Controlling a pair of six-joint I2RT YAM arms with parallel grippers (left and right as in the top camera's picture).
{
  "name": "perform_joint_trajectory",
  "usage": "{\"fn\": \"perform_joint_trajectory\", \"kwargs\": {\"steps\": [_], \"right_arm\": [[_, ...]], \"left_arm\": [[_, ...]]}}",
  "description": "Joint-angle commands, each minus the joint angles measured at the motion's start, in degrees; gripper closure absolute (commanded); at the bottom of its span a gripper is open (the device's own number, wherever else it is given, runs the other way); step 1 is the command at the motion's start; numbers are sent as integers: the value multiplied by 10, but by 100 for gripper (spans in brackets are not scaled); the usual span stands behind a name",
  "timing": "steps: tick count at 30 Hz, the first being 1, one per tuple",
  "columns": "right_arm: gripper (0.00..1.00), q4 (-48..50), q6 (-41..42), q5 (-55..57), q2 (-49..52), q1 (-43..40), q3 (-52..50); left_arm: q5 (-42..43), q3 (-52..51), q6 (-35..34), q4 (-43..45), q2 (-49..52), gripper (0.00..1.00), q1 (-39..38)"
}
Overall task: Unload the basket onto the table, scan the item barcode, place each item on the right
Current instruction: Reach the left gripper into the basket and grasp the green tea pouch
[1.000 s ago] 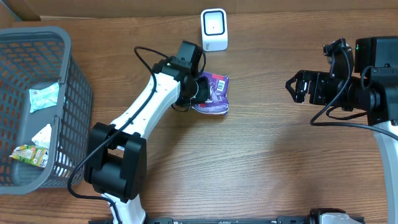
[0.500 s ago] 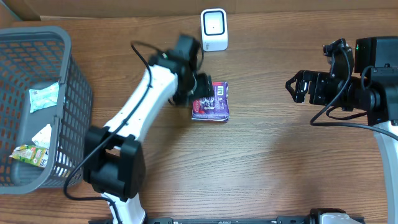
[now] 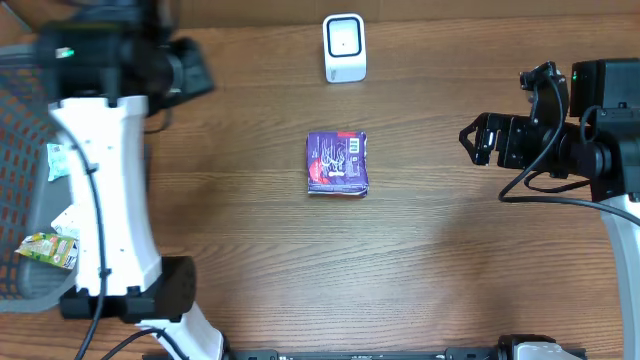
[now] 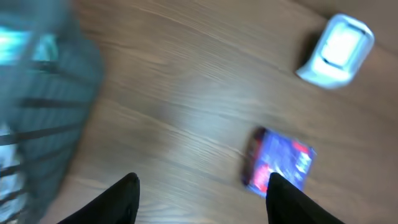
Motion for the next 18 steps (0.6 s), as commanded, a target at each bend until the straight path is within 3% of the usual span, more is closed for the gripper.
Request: {"fn": "perform_joint_trajectory", "kwargs": {"steps": [1, 13, 18], "right_arm": [[0, 3, -2, -5, -6, -2, 11], [0, 8, -2, -5, -6, -2, 11], [0, -2, -2, -3, -6, -2, 11]], "left_arm": [[-18, -5, -6, -3, -45, 42, 98], [-38, -243, -34, 15, -121, 36, 427], [-50, -356, -45, 78, -121, 28, 477]]}}
